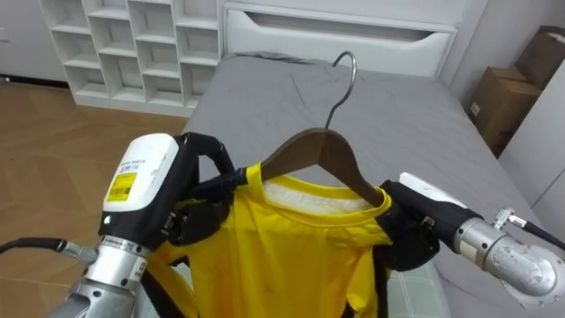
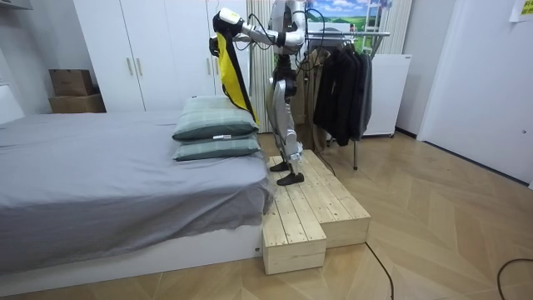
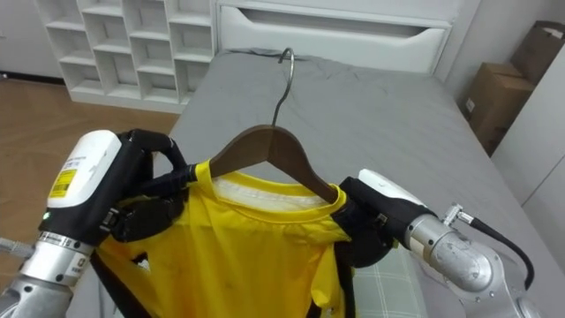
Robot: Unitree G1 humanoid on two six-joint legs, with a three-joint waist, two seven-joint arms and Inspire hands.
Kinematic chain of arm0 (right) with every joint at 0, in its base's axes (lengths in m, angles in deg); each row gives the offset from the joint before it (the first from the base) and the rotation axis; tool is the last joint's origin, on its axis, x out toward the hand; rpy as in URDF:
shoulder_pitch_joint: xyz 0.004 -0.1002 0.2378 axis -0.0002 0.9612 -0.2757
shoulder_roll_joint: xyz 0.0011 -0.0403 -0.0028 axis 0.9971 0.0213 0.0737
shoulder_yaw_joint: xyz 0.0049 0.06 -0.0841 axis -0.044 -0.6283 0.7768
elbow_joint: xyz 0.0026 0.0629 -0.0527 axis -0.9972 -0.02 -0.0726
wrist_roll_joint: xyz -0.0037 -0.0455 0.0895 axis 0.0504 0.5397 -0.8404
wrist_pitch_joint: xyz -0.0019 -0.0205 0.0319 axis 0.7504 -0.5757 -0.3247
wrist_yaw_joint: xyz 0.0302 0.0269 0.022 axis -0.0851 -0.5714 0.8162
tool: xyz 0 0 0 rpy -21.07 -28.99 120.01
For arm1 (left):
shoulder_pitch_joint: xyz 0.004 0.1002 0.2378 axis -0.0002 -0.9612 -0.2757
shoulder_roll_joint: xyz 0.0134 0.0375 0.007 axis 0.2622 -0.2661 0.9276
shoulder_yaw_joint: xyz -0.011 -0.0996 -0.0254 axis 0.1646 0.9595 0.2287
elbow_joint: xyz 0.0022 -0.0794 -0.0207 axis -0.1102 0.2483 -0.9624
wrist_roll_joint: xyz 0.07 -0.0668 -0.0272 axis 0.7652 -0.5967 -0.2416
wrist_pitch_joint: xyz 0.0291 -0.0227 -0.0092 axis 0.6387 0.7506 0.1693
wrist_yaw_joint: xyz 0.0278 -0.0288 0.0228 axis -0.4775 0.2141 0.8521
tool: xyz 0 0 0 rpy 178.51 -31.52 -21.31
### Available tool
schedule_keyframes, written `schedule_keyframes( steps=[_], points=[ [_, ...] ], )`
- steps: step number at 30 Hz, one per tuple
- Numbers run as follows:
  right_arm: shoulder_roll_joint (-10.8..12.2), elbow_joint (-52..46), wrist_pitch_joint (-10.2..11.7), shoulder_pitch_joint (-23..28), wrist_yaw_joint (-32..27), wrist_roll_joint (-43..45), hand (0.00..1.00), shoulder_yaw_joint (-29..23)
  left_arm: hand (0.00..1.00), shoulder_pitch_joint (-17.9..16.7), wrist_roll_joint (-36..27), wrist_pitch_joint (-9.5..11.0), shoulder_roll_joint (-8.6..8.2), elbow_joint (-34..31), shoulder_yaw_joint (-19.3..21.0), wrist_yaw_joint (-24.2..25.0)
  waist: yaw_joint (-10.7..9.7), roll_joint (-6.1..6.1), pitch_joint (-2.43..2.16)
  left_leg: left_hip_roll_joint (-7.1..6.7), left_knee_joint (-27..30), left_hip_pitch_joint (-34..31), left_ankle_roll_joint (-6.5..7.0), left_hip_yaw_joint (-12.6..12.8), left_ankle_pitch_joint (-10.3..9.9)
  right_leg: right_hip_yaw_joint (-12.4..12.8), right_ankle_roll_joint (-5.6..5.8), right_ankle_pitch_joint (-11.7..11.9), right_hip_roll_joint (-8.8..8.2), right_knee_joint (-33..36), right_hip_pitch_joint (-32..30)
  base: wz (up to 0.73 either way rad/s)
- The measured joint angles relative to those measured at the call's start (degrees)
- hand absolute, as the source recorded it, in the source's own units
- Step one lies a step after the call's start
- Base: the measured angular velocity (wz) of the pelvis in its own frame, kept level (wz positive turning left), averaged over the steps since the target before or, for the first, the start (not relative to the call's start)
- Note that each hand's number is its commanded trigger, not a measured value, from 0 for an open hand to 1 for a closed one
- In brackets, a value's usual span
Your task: Hang clothes
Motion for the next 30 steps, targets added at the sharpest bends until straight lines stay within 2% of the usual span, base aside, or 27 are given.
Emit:
schedule_keyframes(
  steps=[18, 19, 20, 21, 22, 30],
  points=[
    [-0.01, -0.05, 0.0, 0.0, -0.2, -0.07, 1.0, -0.05, 1.0, 0.01, 0.02, 0.01, 0.0, 0.0, 0.0, -0.27, -0.01, 0.05, -0.03, 0.0, 0.05, -0.02, 0.0, -0.03, 0.0, -0.02, 0.0, 0.0, 0.0, 0.01, -0.02, 0.0],
    [-0.01, -0.1, 0.0, 0.0, -0.35, -0.12, 1.0, -0.04, 0.93, 0.01, 0.03, 0.04, 0.0, 0.0, 0.0, -0.5, -0.01, 0.05, -0.03, 0.0, 0.04, -0.03, 0.0, -0.03, 0.0, -0.02, 0.0, 0.0, 0.0, 0.01, -0.02, 0.0],
    [-0.01, -0.14, 0.0, 0.0, -0.45, -0.12, 1.0, -0.04, 0.59, 0.01, 0.03, 0.06, 0.0, 0.0, -0.01, -0.6, -0.01, 0.05, -0.03, 0.0, 0.05, -0.03, 0.0, -0.03, 0.0, -0.02, 0.0, 0.0, 0.0, 0.01, -0.02, 0.0],
    [0.0, -0.17, 0.01, 0.0, -0.66, -0.17, 1.0, -0.04, 0.07, 0.01, 0.05, 0.11, 0.0, 0.0, -0.01, -0.77, 0.05, 0.05, -0.03, 0.0, 0.05, -0.03, 0.0, -0.03, 0.0, -0.03, 0.0, 0.0, 0.0, 0.01, -0.02, 0.0],
    [0.0, -0.16, 0.01, 0.0, -0.91, -0.26, 1.0, -0.04, 0.0, 0.02, 0.05, 0.11, 0.0, 0.0, -0.01, -0.87, -0.01, 0.05, -0.03, 0.0, 0.05, -0.02, 0.0, 0.0, 0.0, -0.01, 0.0, 0.0, -0.01, 0.01, -0.05, 0.0],
    [0.0, -0.19, 0.02, 0.0, -1.18, -0.26, 1.0, -0.11, 0.0, 0.31, 0.01, 0.15, -0.07, 0.0, 0.02, -0.9, 0.03, 0.13, -0.11, 0.0, 0.08, 0.18, 0.0, 0.29, 0.0, 0.23, 0.0, 0.0, -0.02, 0.03, 0.07, 0.0]
  ],
)
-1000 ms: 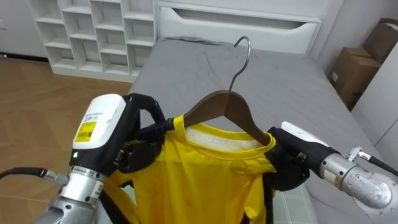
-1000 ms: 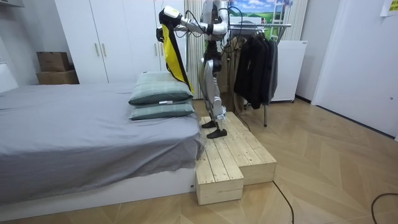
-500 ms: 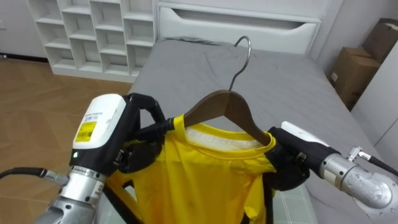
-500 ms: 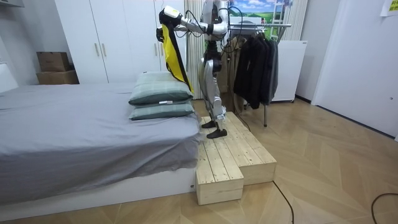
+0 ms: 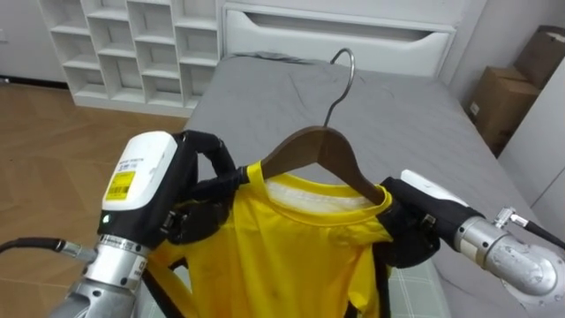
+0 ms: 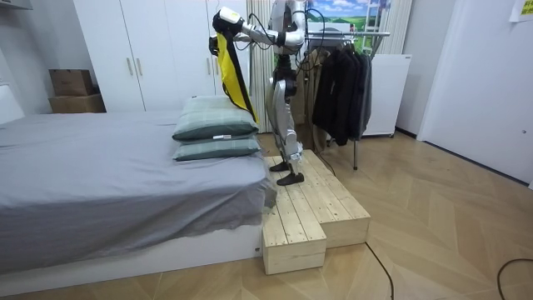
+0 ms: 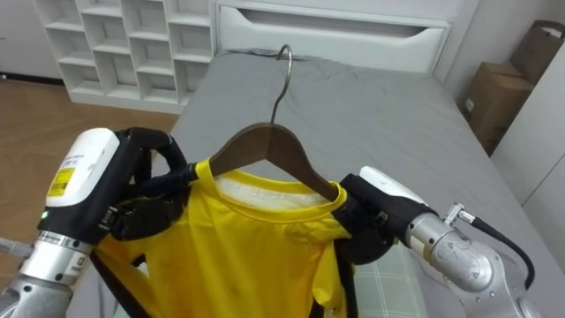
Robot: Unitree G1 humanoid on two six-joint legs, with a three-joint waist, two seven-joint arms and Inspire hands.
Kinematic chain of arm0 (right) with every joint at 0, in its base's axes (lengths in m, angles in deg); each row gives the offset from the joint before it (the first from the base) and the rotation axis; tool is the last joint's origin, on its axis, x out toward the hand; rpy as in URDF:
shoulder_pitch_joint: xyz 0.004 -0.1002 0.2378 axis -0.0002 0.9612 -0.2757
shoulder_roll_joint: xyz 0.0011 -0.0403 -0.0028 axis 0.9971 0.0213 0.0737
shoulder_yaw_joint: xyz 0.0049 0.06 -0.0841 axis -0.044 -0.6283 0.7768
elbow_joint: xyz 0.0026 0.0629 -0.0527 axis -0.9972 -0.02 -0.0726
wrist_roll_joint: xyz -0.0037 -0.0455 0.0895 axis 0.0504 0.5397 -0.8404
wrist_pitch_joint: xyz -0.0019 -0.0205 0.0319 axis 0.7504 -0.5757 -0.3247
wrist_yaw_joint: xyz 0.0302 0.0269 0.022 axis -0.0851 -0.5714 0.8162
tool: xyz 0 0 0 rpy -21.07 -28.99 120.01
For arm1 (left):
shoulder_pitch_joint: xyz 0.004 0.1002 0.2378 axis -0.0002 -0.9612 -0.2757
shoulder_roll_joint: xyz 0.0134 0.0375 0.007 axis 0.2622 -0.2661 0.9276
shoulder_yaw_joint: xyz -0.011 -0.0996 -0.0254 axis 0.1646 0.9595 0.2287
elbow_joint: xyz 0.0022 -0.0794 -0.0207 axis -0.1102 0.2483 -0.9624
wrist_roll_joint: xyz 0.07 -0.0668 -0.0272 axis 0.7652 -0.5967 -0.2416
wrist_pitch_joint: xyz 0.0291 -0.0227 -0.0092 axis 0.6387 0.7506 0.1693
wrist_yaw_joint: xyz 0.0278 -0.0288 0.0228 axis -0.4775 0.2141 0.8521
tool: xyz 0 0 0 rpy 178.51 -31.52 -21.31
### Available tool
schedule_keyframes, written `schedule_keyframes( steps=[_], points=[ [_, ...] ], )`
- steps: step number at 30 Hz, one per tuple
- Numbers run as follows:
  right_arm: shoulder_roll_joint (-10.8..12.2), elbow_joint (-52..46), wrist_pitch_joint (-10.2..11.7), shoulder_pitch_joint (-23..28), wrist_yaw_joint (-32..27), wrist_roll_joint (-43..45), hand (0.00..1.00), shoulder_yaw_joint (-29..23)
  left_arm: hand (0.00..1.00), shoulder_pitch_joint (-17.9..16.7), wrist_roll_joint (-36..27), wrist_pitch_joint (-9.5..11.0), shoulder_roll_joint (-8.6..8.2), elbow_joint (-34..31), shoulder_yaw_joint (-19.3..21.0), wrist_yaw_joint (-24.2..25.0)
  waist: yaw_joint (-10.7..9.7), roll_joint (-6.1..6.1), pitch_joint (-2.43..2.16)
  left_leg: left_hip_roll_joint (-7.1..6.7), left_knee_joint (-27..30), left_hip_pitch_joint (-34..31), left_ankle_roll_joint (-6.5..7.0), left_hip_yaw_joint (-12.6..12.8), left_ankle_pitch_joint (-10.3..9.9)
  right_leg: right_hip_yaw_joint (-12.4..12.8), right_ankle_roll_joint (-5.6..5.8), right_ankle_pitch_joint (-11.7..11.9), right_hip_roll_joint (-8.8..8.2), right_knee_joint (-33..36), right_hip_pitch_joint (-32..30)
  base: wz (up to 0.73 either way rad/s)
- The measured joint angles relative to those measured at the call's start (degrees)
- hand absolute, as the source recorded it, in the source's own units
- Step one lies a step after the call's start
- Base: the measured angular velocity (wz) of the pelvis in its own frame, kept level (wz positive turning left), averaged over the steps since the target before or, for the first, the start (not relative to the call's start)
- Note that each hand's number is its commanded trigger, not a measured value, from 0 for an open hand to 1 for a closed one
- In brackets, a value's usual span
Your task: Hang clothes
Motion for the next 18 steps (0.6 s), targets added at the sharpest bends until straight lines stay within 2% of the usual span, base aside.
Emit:
schedule_keyframes(
  steps=[18],
  points=[
    [0.0, 0.0, 0.02, 0.01, -0.66, -0.04, 1.0, -0.5, 0.0, -0.19, -0.15, 0.06, -0.03, 0.21, -0.02, 0.12, -0.19, 0.5, -0.26, 0.04, 0.2, 0.11, 0.0, 0.03, 0.0, -0.22, 0.0, 0.0, -0.05, 0.05, 0.22, 0.0]
  ],
)
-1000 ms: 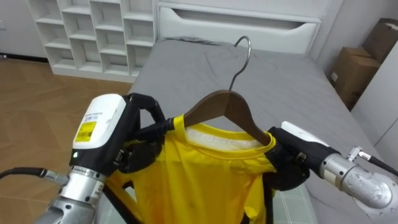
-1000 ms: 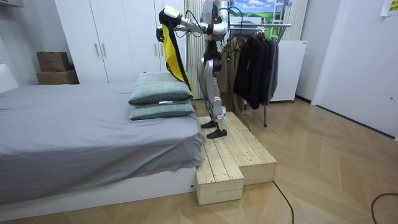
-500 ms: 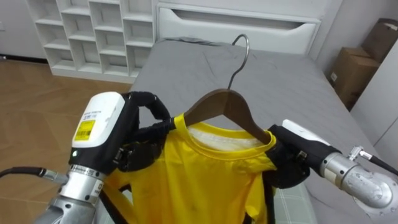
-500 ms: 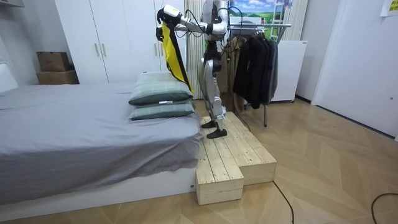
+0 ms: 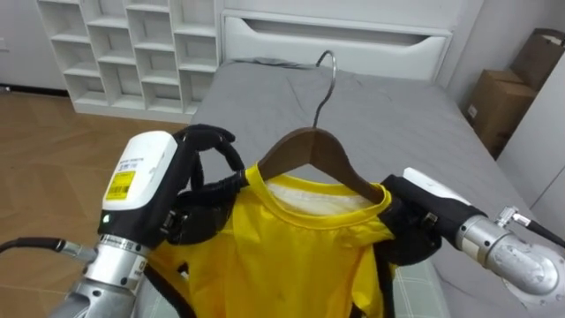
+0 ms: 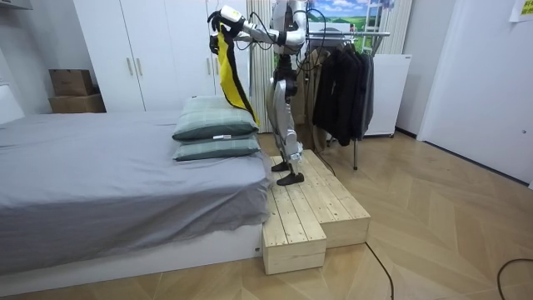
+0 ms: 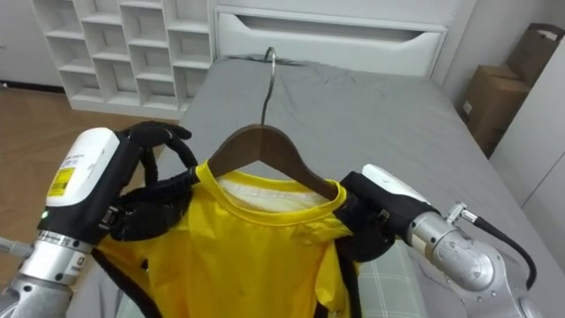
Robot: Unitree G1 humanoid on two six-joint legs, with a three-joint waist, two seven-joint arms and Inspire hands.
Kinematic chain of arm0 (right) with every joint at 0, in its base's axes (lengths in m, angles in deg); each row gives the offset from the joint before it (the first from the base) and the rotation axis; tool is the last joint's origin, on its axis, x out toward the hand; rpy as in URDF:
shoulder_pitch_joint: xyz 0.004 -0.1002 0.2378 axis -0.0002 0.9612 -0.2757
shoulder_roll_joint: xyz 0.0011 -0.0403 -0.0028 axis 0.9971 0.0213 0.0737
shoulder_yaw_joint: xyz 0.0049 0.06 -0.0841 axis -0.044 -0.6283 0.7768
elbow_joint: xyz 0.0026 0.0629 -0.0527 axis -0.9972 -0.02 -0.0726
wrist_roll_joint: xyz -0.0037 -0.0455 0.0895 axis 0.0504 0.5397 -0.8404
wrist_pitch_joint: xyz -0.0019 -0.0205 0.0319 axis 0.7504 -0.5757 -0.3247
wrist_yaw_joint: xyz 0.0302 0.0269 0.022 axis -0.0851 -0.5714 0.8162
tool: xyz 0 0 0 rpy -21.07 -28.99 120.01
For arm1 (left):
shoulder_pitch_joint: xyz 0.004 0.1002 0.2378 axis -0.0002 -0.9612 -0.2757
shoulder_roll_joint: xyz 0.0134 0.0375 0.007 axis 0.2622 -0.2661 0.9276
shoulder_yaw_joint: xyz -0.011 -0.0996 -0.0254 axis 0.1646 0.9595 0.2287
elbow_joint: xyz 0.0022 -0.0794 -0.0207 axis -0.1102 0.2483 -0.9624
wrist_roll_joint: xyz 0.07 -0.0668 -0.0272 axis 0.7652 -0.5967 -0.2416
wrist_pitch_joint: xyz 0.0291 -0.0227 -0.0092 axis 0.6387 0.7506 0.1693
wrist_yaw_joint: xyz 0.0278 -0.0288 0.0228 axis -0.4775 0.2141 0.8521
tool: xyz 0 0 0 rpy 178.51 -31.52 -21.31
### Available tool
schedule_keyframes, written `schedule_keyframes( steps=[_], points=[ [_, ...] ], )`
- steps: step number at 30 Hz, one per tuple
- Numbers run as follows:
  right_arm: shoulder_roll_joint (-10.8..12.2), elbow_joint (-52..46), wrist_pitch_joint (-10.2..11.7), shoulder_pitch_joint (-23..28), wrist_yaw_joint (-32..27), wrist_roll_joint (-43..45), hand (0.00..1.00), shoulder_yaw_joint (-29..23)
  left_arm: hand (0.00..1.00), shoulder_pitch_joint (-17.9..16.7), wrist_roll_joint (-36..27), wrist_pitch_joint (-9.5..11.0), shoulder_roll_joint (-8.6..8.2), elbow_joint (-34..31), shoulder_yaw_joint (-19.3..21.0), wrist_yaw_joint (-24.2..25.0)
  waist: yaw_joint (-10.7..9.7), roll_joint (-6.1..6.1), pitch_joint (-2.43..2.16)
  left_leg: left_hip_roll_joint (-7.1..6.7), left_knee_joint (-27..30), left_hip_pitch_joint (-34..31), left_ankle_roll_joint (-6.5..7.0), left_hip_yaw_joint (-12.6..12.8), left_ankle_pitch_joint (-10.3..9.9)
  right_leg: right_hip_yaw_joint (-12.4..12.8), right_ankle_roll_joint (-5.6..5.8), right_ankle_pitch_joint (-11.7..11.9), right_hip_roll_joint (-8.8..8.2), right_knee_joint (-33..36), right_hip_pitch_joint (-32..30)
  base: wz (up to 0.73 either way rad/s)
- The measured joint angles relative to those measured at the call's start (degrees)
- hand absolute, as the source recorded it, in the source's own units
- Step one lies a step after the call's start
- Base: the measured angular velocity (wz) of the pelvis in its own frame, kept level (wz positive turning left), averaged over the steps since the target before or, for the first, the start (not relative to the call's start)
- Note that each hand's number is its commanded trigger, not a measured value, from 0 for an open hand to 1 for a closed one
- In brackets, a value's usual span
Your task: Hang clothes
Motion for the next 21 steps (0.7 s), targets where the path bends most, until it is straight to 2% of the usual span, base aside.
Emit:
schedule_keyframes(
  steps=[10, 19, 21],
  points=[
    [-0.01, 0.01, 0.0, 0.47, -1.09, 0.29, 1.0, -0.05, 0.0, -0.58, -0.44, -0.1, 0.02, 0.04, 0.01, -0.02, -1.03, 0.6, -0.33, -0.04, 0.01, 0.05, 0.0, -0.7, 0.0, -0.78, 0.0, 0.0, -0.07, 0.06, -0.06, 0.03],
    [-0.18, 2.3, -0.03, 1.92, -1.66, 4.73, 1.0, -1.69, 0.0, -1.21, -1.45, -0.15, 0.0, 0.04, 0.51, -0.16, -1.61, 0.64, -0.36, -0.05, 0.08, 0.17, 0.0, -0.67, 0.0, -0.64, -0.01, 0.0, -0.06, 0.01, 0.12, 0.0],
    [-0.31, 2.72, -0.7, 1.96, -1.69, 5.04, 1.0, -2.21, 0.0, -1.21, -1.75, -0.15, -0.01, 0.04, 0.51, -0.15, -1.57, 0.64, -0.36, -0.06, 0.07, 0.15, 0.0, -0.63, 0.0, -0.54, -0.01, 0.0, -0.05, 0.01, 0.06, 0.0]
  ],
)
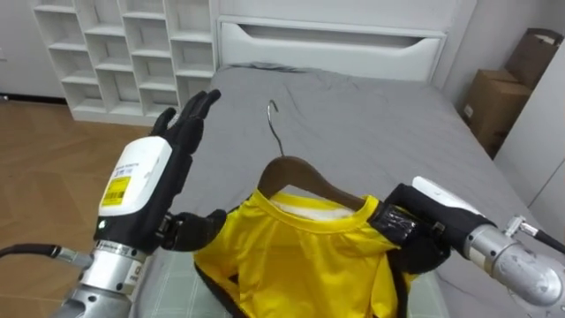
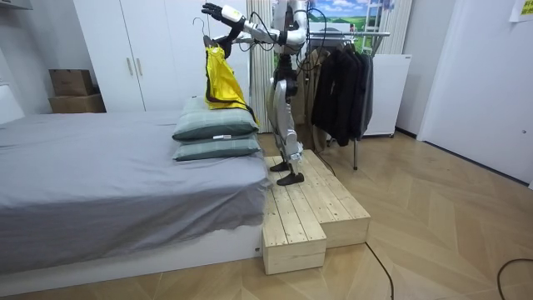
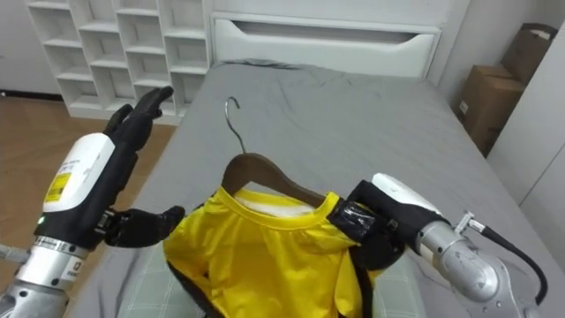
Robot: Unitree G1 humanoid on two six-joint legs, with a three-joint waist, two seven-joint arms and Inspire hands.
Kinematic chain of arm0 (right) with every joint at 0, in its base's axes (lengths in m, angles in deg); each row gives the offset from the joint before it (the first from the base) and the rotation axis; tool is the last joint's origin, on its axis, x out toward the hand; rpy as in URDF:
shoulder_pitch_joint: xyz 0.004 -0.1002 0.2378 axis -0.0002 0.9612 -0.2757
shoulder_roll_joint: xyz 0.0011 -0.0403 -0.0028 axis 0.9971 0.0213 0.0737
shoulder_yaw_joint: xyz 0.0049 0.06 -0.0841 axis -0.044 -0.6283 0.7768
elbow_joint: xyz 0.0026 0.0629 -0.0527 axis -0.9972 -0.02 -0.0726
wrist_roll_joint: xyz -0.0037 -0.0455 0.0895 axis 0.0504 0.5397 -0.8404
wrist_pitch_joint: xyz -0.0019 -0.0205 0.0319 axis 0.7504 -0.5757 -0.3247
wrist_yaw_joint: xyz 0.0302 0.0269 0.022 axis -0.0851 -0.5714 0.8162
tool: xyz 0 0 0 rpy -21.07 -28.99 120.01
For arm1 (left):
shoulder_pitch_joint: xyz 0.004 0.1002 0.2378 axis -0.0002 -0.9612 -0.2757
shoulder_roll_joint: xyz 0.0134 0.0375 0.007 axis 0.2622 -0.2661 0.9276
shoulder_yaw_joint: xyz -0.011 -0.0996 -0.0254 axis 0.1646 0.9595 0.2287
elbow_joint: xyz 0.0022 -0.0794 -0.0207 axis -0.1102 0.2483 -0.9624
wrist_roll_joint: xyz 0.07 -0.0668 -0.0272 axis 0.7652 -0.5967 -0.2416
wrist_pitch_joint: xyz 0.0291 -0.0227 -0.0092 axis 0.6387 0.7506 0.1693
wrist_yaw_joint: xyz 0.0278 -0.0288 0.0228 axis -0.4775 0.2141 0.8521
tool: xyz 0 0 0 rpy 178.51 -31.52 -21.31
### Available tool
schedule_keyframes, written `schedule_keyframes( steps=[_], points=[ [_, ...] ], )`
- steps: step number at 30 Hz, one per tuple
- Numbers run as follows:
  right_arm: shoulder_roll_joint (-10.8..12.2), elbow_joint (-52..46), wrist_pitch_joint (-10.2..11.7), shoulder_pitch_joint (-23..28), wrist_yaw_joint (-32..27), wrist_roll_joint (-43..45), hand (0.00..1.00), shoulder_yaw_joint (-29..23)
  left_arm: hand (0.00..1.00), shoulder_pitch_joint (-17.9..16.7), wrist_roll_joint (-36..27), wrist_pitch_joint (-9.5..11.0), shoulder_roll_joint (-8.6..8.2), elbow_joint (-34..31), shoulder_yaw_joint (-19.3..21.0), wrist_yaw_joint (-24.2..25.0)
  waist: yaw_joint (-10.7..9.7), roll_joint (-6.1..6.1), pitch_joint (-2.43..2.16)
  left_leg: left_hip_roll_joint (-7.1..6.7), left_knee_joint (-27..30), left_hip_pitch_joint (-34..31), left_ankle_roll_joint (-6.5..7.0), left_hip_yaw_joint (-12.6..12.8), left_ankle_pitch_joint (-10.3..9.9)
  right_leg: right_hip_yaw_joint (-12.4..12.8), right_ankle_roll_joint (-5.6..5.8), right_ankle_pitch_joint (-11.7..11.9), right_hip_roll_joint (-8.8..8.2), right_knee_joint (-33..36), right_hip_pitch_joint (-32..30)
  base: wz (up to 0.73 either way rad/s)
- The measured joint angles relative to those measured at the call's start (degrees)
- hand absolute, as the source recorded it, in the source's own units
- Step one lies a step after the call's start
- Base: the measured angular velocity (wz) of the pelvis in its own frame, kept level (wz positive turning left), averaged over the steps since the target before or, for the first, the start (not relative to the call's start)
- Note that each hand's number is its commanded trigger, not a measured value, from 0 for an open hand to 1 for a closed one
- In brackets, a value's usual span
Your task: Hang clothes
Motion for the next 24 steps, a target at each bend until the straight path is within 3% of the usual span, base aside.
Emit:
schedule_keyframes(
  steps=[10, 24],
  points=[
    [-0.76, 1.42, -0.06, 0.82, -2.36, -3.5, 1.0, -0.89, 0.0, 0.01, -0.6, -0.08, -2.09, 0.77, -0.01, 0.0, 0.28, -0.02, 0.01, 0.06, -0.03, 0.02, 0.01, 1.09, 0.0, 0.91, 0.0, 0.01, 0.07, 0.13, -0.36, -0.04],
    [-0.65, 8.48, -0.52, 3.24, -7.95, -7.36, 1.0, -6.75, 0.0, 0.01, -0.64, -0.73, -2.82, 3.79, 0.57, -0.41, -0.3, 0.04, 0.05, 0.24, -0.5, -0.11, 0.02, 2.93, -0.01, 3.05, 0.05, 0.04, 0.3, 0.88, -1.56, -0.08]
  ],
)
